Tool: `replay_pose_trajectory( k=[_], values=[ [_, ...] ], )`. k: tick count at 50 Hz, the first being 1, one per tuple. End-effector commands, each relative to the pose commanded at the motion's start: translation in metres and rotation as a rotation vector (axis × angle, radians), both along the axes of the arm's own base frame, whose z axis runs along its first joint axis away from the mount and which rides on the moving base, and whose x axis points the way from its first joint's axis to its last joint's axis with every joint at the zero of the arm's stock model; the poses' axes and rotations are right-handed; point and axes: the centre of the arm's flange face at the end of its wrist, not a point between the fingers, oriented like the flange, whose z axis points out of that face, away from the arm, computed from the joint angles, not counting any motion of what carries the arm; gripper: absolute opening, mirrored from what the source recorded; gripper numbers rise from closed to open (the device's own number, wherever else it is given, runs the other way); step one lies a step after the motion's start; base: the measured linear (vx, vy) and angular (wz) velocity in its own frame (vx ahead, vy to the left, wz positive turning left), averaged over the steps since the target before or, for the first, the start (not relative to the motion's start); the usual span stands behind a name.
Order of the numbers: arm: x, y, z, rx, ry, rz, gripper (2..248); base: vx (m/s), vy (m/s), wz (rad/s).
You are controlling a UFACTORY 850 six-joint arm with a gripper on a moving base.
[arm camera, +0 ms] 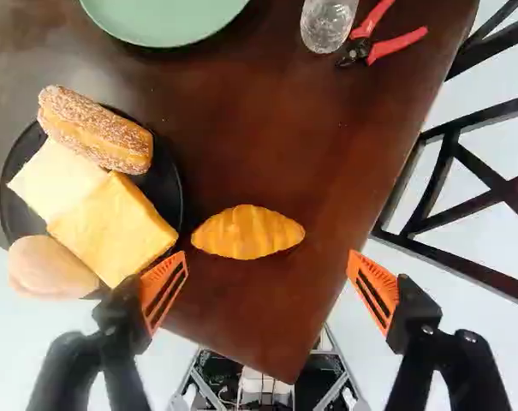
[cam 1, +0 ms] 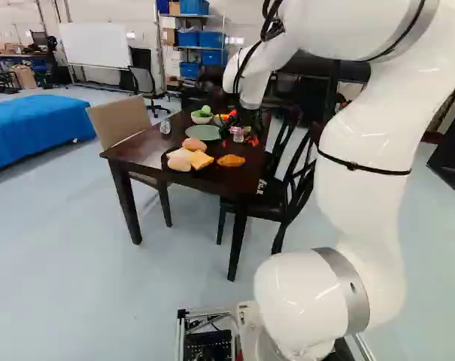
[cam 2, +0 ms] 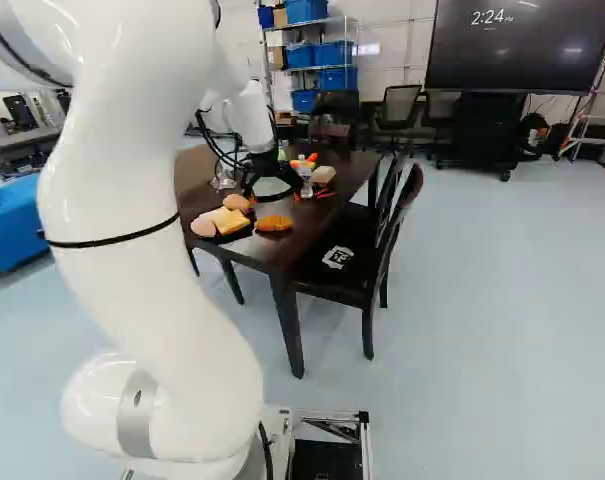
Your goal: Move the croissant to the empty plate
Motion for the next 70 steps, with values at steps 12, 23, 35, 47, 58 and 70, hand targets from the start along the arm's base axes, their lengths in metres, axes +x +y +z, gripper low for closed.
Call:
replay_pose_trajectory(
  k=[12,23,35,47,58,70],
  values=[
    [0.0015,0.0004,-0.0013,-0.001,0.044,0.001,247,0.0,0.0,0.0],
    [0.0015,0.0004,-0.0013,0.0,0.045,-0.005,247,0.0,0.0,0.0],
    [0.0015,0.0004,-0.0013,0.028,0.045,-0.102,247,0.0,0.0,0.0],
    [0.0015,0.0004,-0.0013,0.062,0.046,-0.222,247,0.0,0.0,0.0],
    [0.0015,0.0004,-0.0013,0.094,0.047,-0.333,247,0.0,0.0,0.0],
    [0.0015,0.0004,-0.0013,0.128,0.047,-0.454,247,0.0,0.0,0.0]
  ],
)
